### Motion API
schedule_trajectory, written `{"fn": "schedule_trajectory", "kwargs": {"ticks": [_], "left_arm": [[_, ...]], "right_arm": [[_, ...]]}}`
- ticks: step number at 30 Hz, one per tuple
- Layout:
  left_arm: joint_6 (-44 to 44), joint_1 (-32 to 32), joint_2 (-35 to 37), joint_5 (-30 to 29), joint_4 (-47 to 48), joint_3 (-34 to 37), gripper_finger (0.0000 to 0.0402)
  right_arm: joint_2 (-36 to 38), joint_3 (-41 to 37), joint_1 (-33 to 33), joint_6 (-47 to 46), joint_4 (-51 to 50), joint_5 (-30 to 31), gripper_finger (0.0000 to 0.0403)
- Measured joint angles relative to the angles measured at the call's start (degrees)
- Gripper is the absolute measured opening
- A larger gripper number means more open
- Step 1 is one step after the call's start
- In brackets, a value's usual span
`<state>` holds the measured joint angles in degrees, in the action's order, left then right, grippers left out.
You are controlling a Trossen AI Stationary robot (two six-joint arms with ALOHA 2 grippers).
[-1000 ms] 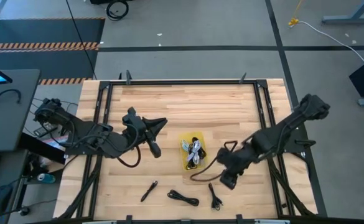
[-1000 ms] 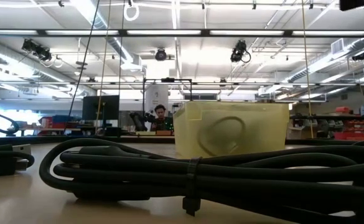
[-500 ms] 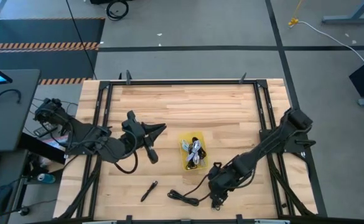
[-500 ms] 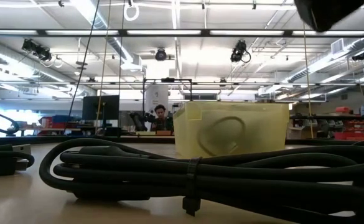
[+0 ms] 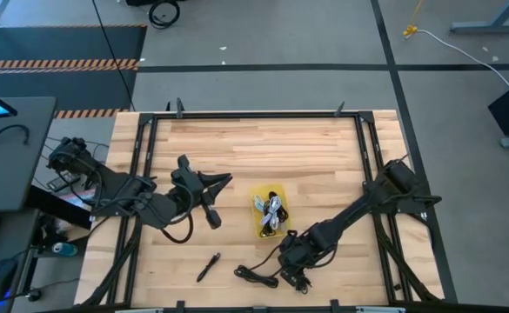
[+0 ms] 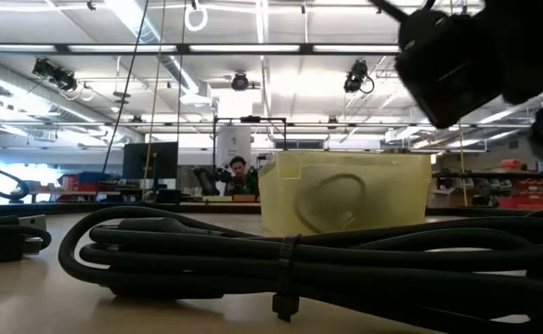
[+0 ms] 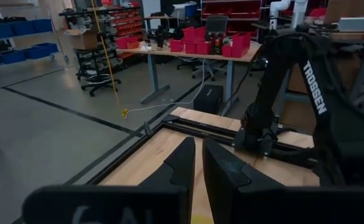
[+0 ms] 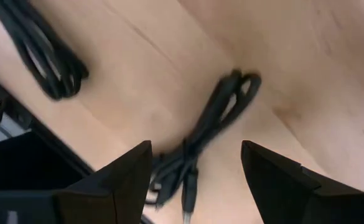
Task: Pick and place USB-C Cables
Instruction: Put the black charger cable into the yellow bin
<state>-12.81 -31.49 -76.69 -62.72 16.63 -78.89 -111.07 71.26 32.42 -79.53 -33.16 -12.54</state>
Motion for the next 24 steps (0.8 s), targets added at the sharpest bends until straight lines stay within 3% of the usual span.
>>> {"fn": "schedule_trajectory", "kwargs": {"ticks": [7,12,16,21,24], "left_arm": [[0.0,0.0,0.0,0.0,0.0,0.0,0.0038],[0.0,0.0,0.0,0.0,0.0,0.0,0.0038],[0.0,0.0,0.0,0.0,0.0,0.0,0.0038],[0.0,0.0,0.0,0.0,0.0,0.0,0.0038],[0.0,0.0,0.0,0.0,0.1,0.0,0.0038]], "right_arm": [[-2.1,0.2,-0.5,0.0,0.6,0.5,0.0250],[-2.1,0.2,-0.7,-0.4,-0.2,0.3,0.0223],[-2.2,0.1,-0.8,-0.2,-1.0,-1.2,0.0156],[-2.4,0.0,-0.8,0.2,-0.2,-2.9,0.0030],[-2.2,0.0,-0.8,1.1,-0.2,-3.8,0.0020]]}}
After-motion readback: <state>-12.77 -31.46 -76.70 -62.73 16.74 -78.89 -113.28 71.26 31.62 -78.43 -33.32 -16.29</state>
